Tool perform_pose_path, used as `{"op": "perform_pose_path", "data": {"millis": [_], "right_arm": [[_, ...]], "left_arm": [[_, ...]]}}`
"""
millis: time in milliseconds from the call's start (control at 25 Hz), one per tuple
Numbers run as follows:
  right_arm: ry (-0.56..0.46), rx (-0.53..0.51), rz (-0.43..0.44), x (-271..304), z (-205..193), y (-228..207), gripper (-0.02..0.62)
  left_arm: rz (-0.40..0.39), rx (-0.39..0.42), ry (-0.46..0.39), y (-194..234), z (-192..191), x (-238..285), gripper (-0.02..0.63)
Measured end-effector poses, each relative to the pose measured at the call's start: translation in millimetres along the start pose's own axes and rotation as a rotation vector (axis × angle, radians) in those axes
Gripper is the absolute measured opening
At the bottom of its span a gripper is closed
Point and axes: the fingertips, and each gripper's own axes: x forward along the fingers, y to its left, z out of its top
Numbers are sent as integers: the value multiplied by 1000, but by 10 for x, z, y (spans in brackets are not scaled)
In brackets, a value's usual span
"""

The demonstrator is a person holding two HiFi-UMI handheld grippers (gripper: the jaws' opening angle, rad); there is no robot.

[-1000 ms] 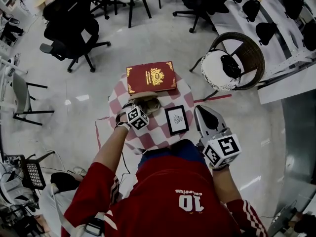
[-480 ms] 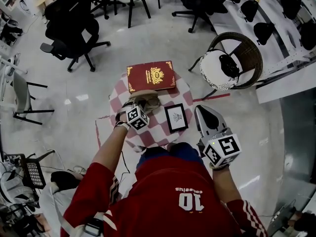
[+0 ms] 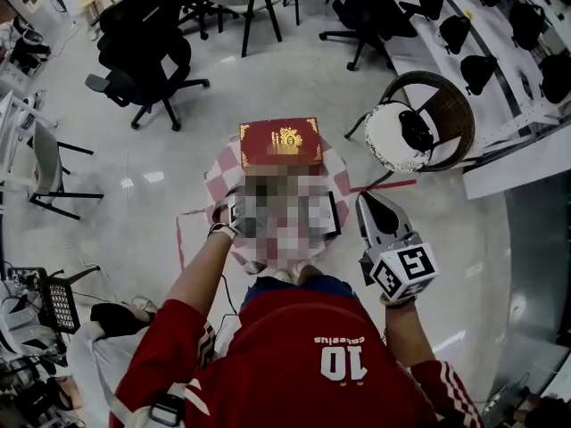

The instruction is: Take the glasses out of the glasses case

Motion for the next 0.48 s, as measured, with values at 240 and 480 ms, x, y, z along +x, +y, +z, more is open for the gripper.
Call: {"op": "perform_pose_path", "data": {"millis": [240,480], "right_arm": [[-19,3,17,-6,108,129,17],[-50,-12,32,-25,204,275,17]], "left_arm": [[25,-124,-127,178,310,-480,21],[68,-196,-228,314,526,-956,21]]}}
